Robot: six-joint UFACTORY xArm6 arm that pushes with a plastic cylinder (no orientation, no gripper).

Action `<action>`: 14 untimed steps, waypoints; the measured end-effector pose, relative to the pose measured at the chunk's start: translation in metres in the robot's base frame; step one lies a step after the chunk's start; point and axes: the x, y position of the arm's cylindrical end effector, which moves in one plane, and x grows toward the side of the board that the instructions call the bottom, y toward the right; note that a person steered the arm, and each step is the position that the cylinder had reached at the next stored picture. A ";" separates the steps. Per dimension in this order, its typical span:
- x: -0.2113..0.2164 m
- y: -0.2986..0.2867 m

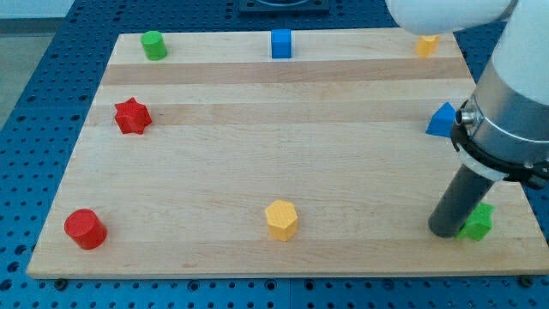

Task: Point at the yellow heart

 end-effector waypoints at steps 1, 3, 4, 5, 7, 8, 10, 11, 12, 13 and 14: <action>0.000 0.000; -0.041 -0.061; -0.084 -0.084; -0.136 -0.085; -0.217 -0.077; -0.239 -0.046; -0.257 0.053; -0.276 0.100; -0.302 0.132; -0.337 0.135; -0.364 0.130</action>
